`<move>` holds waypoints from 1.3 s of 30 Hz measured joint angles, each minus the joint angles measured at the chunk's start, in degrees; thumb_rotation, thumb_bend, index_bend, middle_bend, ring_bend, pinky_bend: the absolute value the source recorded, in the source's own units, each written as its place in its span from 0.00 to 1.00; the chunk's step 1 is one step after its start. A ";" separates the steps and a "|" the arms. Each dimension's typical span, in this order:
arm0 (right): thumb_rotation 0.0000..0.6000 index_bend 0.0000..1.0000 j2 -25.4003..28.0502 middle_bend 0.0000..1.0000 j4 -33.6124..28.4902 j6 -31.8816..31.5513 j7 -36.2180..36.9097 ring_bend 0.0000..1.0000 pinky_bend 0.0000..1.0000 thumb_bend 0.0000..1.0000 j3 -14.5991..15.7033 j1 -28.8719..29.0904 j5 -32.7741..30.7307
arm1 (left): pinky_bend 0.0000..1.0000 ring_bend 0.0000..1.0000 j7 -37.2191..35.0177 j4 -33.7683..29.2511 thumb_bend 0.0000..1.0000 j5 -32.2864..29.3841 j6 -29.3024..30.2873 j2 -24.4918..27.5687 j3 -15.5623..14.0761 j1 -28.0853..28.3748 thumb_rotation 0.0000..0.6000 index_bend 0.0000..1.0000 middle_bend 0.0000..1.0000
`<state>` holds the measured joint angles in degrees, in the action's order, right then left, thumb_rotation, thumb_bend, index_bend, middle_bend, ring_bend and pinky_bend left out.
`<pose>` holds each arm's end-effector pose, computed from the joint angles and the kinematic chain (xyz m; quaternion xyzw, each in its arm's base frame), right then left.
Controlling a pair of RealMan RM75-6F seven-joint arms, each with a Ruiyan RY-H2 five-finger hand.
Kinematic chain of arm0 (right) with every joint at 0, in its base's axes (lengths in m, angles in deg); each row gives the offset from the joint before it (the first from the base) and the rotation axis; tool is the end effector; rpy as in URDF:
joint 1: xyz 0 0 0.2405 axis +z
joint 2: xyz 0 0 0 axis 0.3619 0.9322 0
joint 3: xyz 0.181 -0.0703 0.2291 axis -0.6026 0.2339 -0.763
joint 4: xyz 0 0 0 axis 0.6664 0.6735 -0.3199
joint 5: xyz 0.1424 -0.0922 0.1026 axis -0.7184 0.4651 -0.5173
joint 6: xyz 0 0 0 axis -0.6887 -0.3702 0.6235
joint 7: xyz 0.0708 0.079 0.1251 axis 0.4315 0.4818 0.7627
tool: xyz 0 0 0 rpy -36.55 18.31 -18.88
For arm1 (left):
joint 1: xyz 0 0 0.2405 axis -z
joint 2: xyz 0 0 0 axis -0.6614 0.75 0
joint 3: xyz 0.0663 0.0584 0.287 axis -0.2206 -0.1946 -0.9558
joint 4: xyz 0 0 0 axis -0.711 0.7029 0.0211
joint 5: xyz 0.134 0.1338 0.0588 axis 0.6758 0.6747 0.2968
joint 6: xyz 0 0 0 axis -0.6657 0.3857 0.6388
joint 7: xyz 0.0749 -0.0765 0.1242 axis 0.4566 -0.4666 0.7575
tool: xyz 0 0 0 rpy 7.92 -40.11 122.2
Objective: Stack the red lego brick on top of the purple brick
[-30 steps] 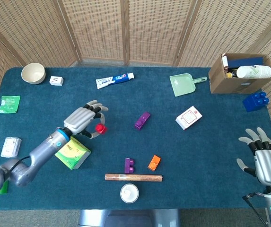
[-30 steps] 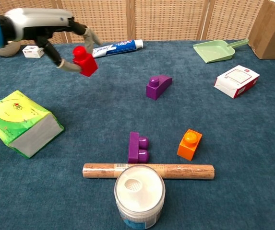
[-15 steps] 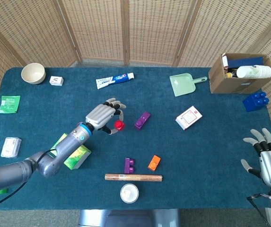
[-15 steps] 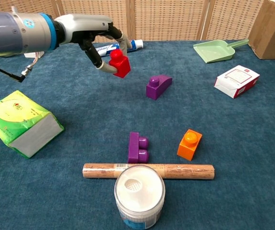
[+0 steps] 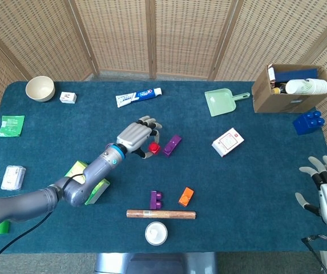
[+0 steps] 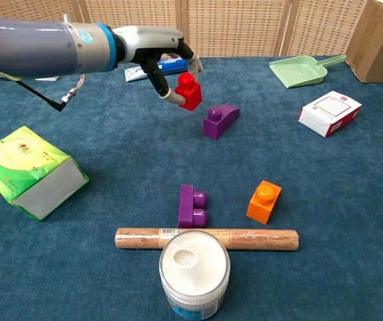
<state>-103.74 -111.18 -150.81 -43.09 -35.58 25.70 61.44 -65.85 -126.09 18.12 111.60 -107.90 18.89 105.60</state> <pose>-0.3420 -0.2108 0.2159 0.5700 -0.3441 0.4242 0.6138 -0.0601 0.4746 -0.0343 -0.7827 -0.3991 -0.3703 0.3017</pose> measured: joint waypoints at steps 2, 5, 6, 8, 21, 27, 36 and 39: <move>1.00 0.30 0.01 0.18 0.09 -0.03 0.08 0.05 0.23 0.21 -0.03 -0.10 -0.08 | 0.00 0.10 0.23 0.91 0.38 -0.36 -0.39 -0.78 0.09 0.59 1.00 0.52 0.19; 1.00 0.30 0.03 0.18 0.18 -0.05 0.10 0.05 0.23 0.21 -0.07 -0.17 -0.12 | 0.00 0.10 0.52 2.15 0.38 -0.77 -0.91 -1.80 0.13 1.37 1.00 0.52 0.19; 1.00 0.30 0.03 0.18 0.18 -0.07 0.12 0.06 0.23 0.21 -0.09 -0.19 -0.10 | 0.00 0.10 0.62 2.54 0.38 -0.90 -1.12 -2.13 0.11 1.65 1.00 0.52 0.19; 1.00 0.30 0.02 0.18 0.18 -0.13 0.14 0.05 0.23 0.21 -0.13 -0.21 -0.05 | 0.00 0.10 0.75 3.01 0.38 -1.07 -1.38 -2.58 0.07 1.99 1.00 0.52 0.19; 1.00 0.30 -0.30 0.18 1.39 -0.01 1.48 0.05 0.23 0.21 -0.34 -0.34 -0.24 | 0.00 0.10 0.98 6.79 0.38 -2.75 -2.58 -4.89 0.33 3.71 1.00 0.52 0.19; 1.00 0.30 -0.43 0.18 1.71 0.12 1.79 0.05 0.23 0.21 -0.42 -0.29 -0.17 | 0.00 0.10 0.76 9.04 0.37 -3.03 -3.27 -6.36 0.47 4.53 1.00 0.52 0.19; 1.00 0.30 -0.30 0.18 1.87 0.07 2.57 0.05 0.23 0.21 -0.29 -0.61 -0.23 | 0.00 0.10 -0.20 11.70 0.37 -2.53 -4.40 -8.26 0.81 5.69 1.00 0.51 0.19; 1.00 0.30 -0.31 0.18 2.09 0.08 2.92 0.05 0.23 0.21 -0.23 -0.80 -0.39 | 0.00 0.10 -0.50 12.35 0.37 -2.27 -4.57 -8.77 1.08 6.14 1.00 0.51 0.19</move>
<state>-104.05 -109.09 -150.73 -40.16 -35.80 24.90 61.06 -66.34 -113.74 15.85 107.03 -116.67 19.97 111.74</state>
